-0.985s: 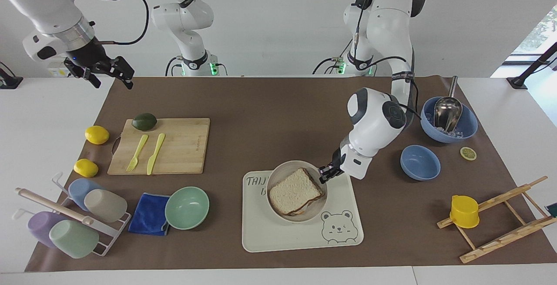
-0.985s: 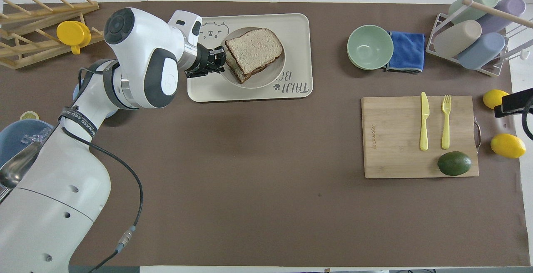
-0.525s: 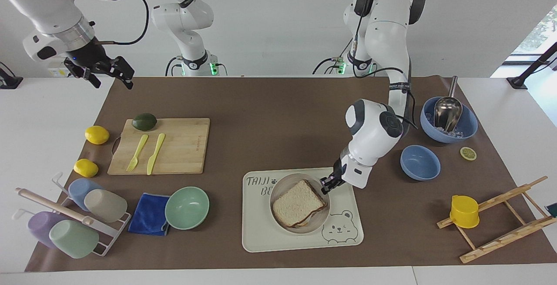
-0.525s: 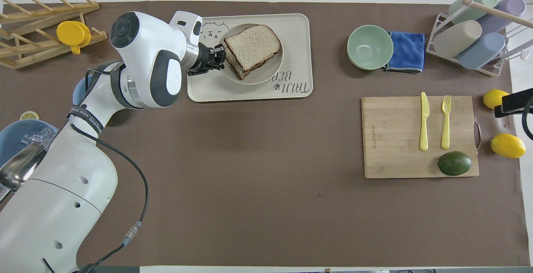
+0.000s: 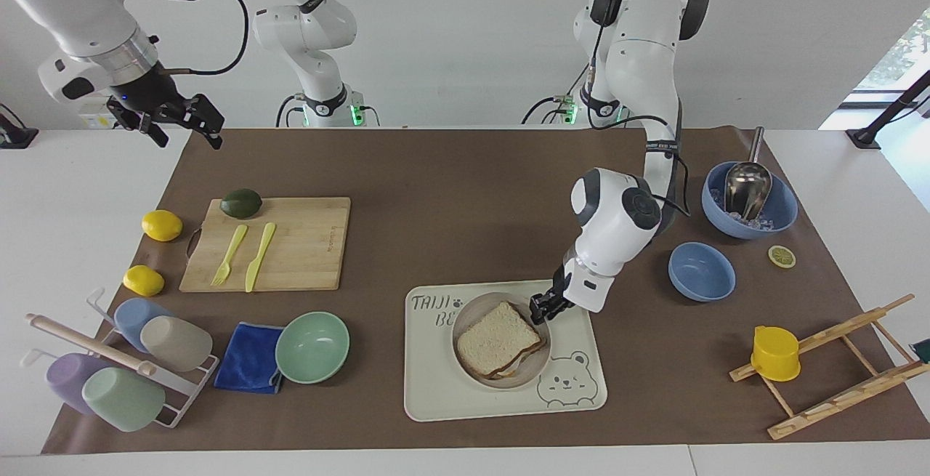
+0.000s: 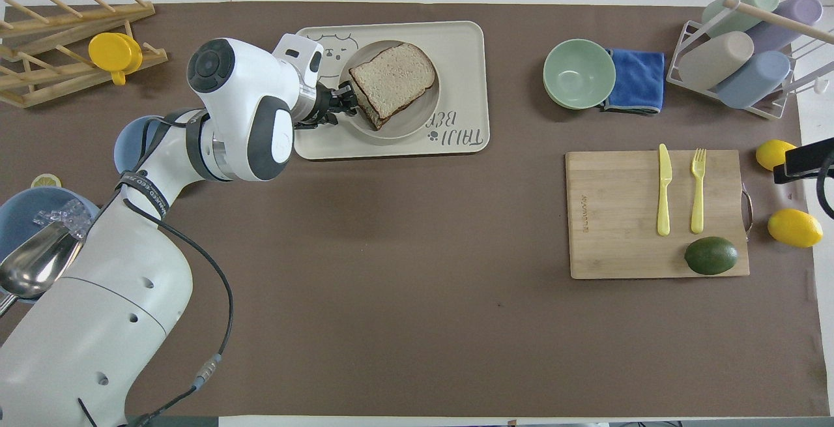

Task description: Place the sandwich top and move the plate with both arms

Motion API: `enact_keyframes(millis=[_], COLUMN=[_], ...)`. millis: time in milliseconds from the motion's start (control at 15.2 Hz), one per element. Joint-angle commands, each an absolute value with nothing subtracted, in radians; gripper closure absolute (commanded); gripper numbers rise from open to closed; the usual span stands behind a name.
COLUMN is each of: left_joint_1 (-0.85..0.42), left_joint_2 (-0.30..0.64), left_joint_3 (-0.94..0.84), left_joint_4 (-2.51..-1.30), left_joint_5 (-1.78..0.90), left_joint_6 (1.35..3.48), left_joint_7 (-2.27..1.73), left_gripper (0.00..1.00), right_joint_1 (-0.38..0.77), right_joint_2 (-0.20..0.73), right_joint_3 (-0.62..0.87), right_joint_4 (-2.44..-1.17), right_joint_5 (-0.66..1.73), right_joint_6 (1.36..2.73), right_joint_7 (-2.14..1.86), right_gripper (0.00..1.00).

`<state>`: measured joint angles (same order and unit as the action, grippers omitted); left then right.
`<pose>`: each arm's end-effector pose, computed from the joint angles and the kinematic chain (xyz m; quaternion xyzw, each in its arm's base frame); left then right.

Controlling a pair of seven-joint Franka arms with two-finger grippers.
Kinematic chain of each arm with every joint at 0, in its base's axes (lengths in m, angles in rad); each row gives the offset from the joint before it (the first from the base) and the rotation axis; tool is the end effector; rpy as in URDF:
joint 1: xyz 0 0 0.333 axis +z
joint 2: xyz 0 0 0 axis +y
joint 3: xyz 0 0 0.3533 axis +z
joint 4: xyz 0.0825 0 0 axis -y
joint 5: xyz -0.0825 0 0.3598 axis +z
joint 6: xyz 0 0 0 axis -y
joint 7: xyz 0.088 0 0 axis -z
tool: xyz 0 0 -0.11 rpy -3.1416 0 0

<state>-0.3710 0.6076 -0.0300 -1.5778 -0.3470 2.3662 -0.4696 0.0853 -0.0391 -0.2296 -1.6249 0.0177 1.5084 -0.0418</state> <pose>0.6606 -0.2809 0.3444 0.9750 0.1488 0.0213 0.1639 0.5038 -0.0739 0.6494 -0.9979 0.0507 0.0378 0.0169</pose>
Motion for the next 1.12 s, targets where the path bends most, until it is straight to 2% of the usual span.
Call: enact_keyframes(millis=[0, 656, 1050], left_joint_1=[-0.361, -0.255, -0.163], left_joint_2=[0.557, 0.344, 0.227], left_joint_3=[-0.026, -0.012, -0.002], left_joint_4=[-1.582, -1.586, -1.578], left_joint_5=[-0.325, -0.204, -0.037], left_joint_6=[2.283, 2.062, 1.933], left_joint_7=[-0.456, -0.451, -0.427], left_gripper=[0.0, 0.0, 0.0], right_joint_1=[0.08, 0.08, 0.078], right_joint_2=[-0.049, -0.049, -0.049], right_joint_3=[-0.221, -0.221, -0.221], right_joint_4=[-1.638, -1.638, -1.638], right_joint_5=[0.012, 0.012, 0.012], right_joint_6=[1.511, 1.512, 1.513], right_joint_7=[-0.023, -0.023, -0.023], right_gripper=[0.0, 0.0, 0.0])
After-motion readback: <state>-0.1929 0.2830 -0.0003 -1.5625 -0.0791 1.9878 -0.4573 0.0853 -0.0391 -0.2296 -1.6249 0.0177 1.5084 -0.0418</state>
